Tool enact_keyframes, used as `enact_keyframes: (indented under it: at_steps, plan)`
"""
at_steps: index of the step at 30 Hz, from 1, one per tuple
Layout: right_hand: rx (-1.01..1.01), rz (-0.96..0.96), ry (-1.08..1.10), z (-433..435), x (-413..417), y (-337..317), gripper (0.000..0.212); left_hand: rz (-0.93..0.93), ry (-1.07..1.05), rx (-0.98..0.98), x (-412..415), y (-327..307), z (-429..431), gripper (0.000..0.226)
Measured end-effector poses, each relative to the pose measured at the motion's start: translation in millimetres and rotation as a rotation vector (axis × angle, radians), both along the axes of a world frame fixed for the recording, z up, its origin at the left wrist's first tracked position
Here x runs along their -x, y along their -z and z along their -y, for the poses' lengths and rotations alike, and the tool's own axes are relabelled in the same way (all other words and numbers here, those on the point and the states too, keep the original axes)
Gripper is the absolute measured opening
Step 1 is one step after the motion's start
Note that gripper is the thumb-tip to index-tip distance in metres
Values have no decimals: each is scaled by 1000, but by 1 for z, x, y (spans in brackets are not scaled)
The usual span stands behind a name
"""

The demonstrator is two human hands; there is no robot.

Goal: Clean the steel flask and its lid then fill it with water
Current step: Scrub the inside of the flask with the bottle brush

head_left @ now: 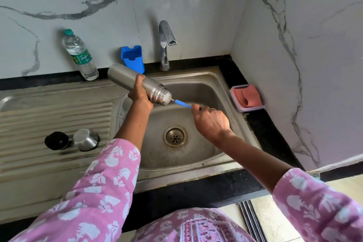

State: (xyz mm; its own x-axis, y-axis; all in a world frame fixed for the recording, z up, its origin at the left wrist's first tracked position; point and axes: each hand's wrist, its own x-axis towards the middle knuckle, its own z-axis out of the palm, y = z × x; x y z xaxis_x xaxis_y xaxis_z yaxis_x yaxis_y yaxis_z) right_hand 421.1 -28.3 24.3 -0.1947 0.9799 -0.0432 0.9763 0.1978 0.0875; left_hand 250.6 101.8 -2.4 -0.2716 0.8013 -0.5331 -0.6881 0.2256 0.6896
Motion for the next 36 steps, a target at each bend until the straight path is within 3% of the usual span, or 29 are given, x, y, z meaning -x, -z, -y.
enact_keyframes:
  at_steps: [3, 6, 9, 12, 14, 17, 19, 22, 24, 28, 32, 36]
  plan:
    - [-36, 5, -11, -1, 7, 3, 26, -19, -25, 11, -5, 0, 4, 59]
    - [116, -214, 113, 9, 21, 8, 26, -56, -54, 21, -10, 5, 7, 58]
    - [415, -655, 266, 14, 25, 5, 28, -52, -51, 14, -6, 9, 8, 55]
    - [952, -1491, 514, 6, 1, -7, 36, 24, -17, -24, -1, 11, 9, 51]
    - [1110, -1636, 560, 3, -15, -9, 37, 40, 8, -31, -1, 11, 9, 47]
    - [955, -1459, 534, 3, -13, -7, 37, 27, 7, -28, -5, 7, 10, 42]
    - [676, -1111, 414, 2, 0, -9, 33, 33, 15, -30, -11, 6, 13, 47]
    - [329, -427, 237, 5, 15, -8, 32, 44, 6, -24, -15, 9, 19, 53]
    - [176, -221, 136, 14, 14, -3, 31, 53, 11, -22, -13, 9, 19, 54]
    - [22, -67, -21, 25, 2, 7, 24, 54, 10, -21, -8, 5, 15, 53]
    - [-12, -29, -43, 24, -7, 4, 27, 58, 5, -14, -5, 10, 14, 55]
    - [114, -247, 101, 20, -4, -4, 32, 63, -31, -25, -11, 12, 14, 53]
